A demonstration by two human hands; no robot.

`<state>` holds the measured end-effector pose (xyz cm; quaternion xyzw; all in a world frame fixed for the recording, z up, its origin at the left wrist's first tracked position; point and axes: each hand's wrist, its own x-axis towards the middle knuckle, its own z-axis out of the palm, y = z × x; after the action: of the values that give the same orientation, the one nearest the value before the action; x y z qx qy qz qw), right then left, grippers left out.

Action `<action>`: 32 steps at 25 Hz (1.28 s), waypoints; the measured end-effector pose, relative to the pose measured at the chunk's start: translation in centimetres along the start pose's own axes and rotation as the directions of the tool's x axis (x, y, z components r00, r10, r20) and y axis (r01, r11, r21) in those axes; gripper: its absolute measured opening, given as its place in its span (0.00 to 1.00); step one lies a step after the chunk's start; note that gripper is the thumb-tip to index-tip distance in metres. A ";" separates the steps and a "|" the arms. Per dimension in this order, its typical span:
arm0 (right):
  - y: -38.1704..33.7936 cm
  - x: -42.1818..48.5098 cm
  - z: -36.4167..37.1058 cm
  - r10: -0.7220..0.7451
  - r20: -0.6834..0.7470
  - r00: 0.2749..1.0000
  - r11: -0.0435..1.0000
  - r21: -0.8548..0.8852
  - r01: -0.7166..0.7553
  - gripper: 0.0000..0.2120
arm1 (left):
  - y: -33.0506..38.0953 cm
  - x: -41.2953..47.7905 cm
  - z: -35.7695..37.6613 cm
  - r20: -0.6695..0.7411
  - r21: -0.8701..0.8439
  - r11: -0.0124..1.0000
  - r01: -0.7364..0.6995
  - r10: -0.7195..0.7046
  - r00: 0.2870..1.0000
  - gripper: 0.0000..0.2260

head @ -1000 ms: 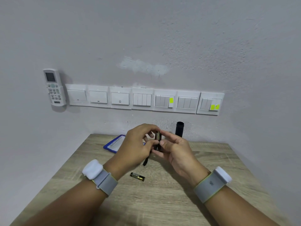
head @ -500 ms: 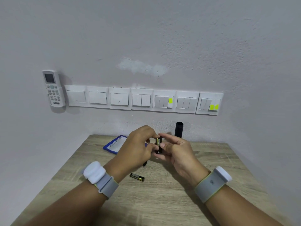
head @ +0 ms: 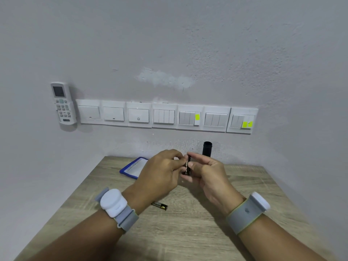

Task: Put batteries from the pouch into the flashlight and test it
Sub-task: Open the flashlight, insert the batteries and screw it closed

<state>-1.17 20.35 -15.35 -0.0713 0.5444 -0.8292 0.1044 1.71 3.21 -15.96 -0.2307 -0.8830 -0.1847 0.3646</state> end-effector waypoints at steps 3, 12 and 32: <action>0.0 0.2 0.1 -0.004 0.011 1.000 1.000 -0.008 0.004 0.15 | -0.1 0.5 -1.0 0.070 -0.157 0.979 0.132 -0.122 0.990 0.15; 0.7 0.5 0.4 0.150 0.122 0.981 0.987 -0.072 -0.142 0.17 | -2.0 0.8 -6.7 0.657 -0.167 0.879 0.447 -0.239 0.715 0.14; 0.0 0.3 0.0 0.029 0.169 0.985 0.998 0.054 -0.039 0.22 | -1.7 0.6 -5.1 0.572 -0.282 0.857 0.431 -0.210 0.793 0.01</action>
<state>-1.49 20.29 -15.38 -0.1288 0.5110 -0.8335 0.1662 3.30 -0.58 -12.41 -0.1847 -0.9178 -0.3510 0.0187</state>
